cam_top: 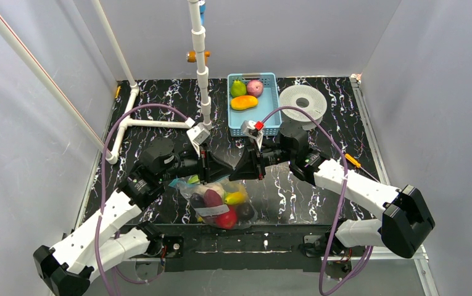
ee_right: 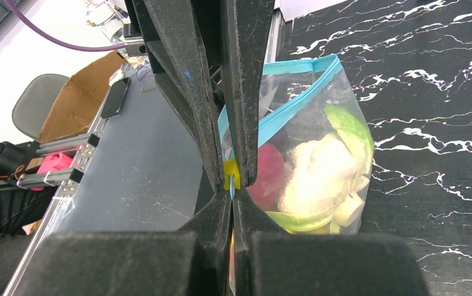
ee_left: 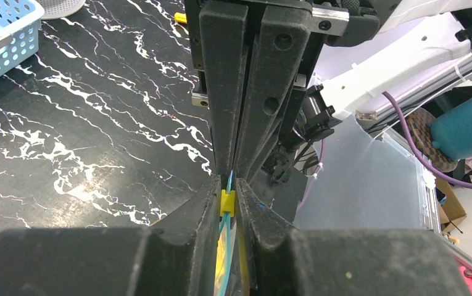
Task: Place the food in the zip-top bag and seal the zipper
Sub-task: Zip the zipper food storage bag at the center of the board.
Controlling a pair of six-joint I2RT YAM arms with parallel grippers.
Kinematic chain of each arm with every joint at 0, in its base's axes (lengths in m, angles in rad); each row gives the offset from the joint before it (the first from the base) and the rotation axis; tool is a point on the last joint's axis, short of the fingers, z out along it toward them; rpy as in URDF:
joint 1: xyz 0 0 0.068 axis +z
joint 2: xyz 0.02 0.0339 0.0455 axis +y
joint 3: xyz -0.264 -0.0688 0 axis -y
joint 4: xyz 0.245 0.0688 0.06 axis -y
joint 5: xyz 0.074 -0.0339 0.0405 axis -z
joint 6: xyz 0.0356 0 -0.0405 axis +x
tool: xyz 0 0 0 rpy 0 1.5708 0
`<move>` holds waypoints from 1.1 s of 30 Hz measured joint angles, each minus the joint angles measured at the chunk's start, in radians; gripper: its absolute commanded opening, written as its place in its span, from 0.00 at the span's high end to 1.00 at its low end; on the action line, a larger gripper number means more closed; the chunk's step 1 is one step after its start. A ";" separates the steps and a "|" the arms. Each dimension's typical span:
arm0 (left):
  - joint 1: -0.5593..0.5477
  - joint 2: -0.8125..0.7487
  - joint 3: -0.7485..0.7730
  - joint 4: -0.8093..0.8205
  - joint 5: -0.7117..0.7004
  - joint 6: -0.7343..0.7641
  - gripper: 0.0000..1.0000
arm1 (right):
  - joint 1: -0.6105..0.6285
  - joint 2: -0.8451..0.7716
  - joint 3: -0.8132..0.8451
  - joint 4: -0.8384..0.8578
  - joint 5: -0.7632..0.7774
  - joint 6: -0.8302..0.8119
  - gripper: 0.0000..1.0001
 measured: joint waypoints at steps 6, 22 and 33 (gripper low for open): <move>0.000 -0.043 -0.024 -0.014 -0.001 0.003 0.77 | 0.004 0.000 0.000 -0.003 -0.003 0.000 0.99; 0.000 -0.021 -0.026 -0.011 0.006 0.002 1.00 | 0.003 0.000 0.003 -0.010 -0.001 -0.009 0.99; 0.000 -0.143 -0.080 -0.021 -0.059 0.014 1.00 | 0.028 -0.029 -0.032 0.066 0.084 -0.004 0.99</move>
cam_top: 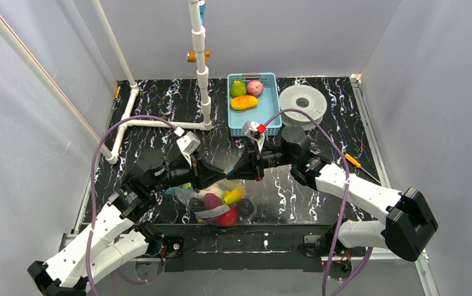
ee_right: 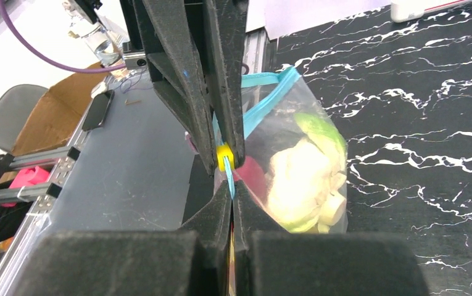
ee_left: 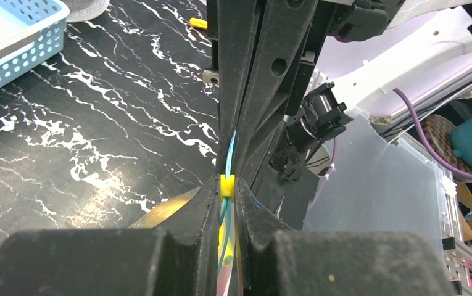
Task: Place the food in the zip-top bag and seal the zipper
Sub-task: Zip the zipper food storage bag at the center of the board, then place the zipper food storage bag at the center of the board.
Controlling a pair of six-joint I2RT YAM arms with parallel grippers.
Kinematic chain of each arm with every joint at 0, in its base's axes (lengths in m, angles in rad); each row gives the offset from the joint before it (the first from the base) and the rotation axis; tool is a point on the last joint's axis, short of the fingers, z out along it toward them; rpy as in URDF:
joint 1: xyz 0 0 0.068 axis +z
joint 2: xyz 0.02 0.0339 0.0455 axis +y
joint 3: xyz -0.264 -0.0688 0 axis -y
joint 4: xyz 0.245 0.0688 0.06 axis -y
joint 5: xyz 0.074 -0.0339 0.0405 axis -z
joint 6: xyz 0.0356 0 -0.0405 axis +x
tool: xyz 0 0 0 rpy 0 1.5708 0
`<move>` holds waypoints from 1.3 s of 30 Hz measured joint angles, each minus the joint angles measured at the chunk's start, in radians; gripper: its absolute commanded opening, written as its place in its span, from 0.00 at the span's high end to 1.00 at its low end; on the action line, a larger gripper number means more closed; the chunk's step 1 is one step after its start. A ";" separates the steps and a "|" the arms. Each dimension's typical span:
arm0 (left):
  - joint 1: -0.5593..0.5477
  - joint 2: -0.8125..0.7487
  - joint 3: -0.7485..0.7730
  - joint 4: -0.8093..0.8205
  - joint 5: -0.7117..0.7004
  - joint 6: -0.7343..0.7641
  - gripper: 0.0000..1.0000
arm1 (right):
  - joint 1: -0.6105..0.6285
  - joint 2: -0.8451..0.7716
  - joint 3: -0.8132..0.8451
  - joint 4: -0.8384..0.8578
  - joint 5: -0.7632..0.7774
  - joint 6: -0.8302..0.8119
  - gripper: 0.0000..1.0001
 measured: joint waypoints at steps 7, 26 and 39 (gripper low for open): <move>0.000 -0.094 -0.002 -0.124 -0.068 0.009 1.00 | 0.002 -0.013 -0.040 0.060 0.072 0.042 0.99; 0.001 -0.372 0.090 -0.599 -0.268 0.013 1.00 | -0.077 -0.139 -0.101 -0.013 0.443 0.119 0.99; 0.001 -0.374 0.113 -0.742 -0.365 -0.094 0.26 | -0.146 -0.167 -0.133 -0.131 0.605 0.168 0.99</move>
